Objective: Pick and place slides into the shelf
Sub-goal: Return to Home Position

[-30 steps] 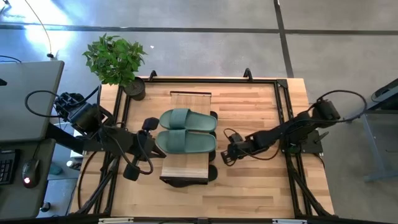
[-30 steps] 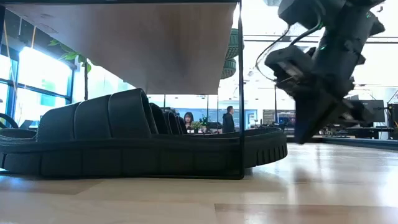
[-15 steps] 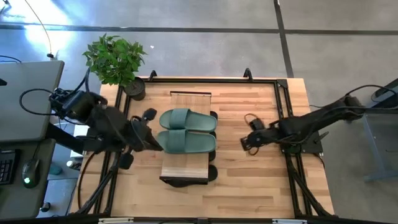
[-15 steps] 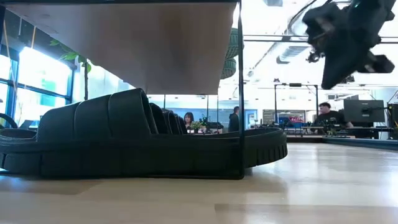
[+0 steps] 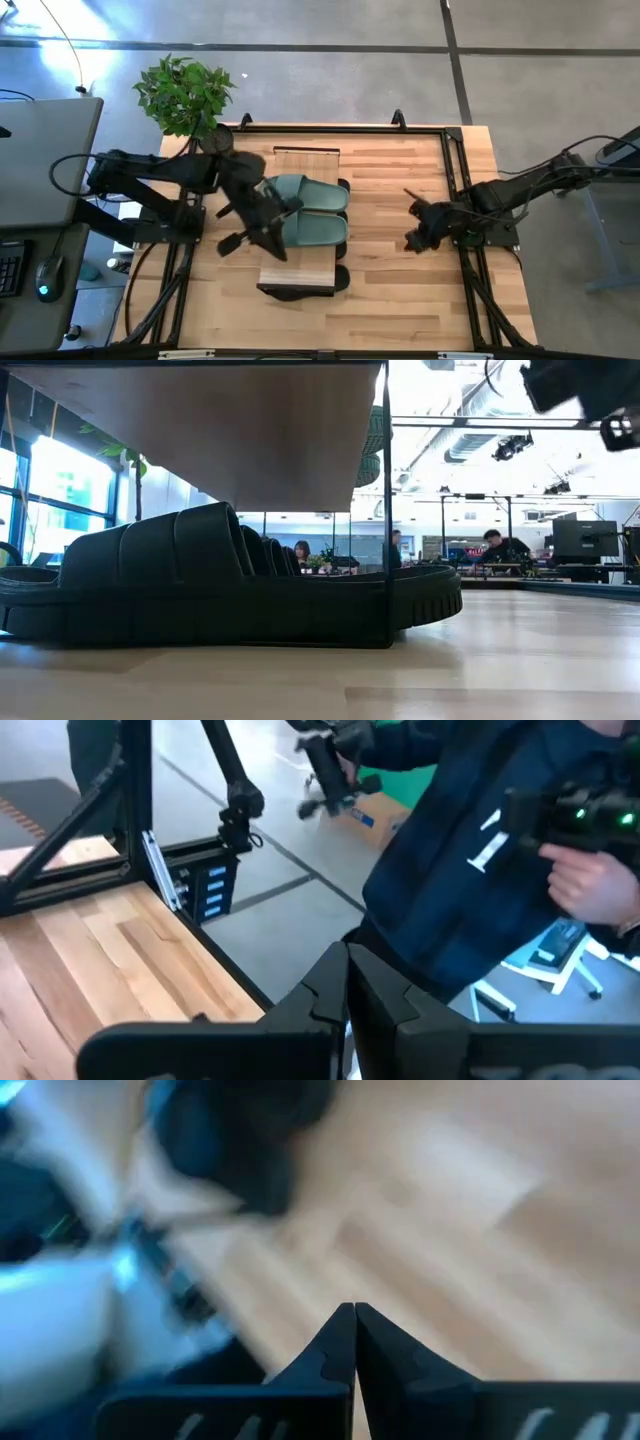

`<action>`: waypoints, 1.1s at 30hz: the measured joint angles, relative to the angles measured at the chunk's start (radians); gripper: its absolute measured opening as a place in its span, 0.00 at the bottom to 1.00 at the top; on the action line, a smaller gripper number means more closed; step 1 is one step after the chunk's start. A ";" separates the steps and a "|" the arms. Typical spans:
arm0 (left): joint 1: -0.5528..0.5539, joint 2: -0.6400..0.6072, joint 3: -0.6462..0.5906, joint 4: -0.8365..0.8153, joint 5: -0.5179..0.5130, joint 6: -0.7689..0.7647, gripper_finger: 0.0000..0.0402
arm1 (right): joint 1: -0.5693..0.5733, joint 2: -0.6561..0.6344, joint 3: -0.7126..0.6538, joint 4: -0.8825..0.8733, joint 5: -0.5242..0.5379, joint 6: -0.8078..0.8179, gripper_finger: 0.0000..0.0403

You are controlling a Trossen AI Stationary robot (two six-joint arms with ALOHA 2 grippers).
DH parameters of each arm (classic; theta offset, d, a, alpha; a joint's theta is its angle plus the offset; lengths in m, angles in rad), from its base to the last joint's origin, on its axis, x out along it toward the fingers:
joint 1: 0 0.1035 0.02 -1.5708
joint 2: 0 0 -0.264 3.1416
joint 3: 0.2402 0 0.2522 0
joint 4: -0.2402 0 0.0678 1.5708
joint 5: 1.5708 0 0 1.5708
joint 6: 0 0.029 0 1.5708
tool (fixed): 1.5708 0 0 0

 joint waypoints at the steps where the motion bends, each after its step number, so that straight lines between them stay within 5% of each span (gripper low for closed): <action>1: 0.020 0.000 -0.021 0.032 0.025 0.000 0.00 | 0.011 0.005 0.000 0.045 -0.033 -0.001 0.00; 9: 0.178 -0.004 -0.087 0.133 0.083 -0.005 0.00 | -0.023 0.087 0.000 0.533 -0.087 -0.225 0.00; 20: 0.354 -0.081 -0.087 0.144 0.054 -0.020 0.00 | -0.469 0.295 0.019 1.072 -0.449 -0.579 0.00; 26: 0.452 -0.215 -0.087 0.170 -0.131 -0.073 0.00 | -0.631 0.254 0.190 0.979 -0.467 -0.813 0.00; 33: 0.514 -0.329 -0.086 0.159 -0.127 -0.056 0.00 | -0.659 0.190 0.498 0.550 -0.318 -1.130 0.00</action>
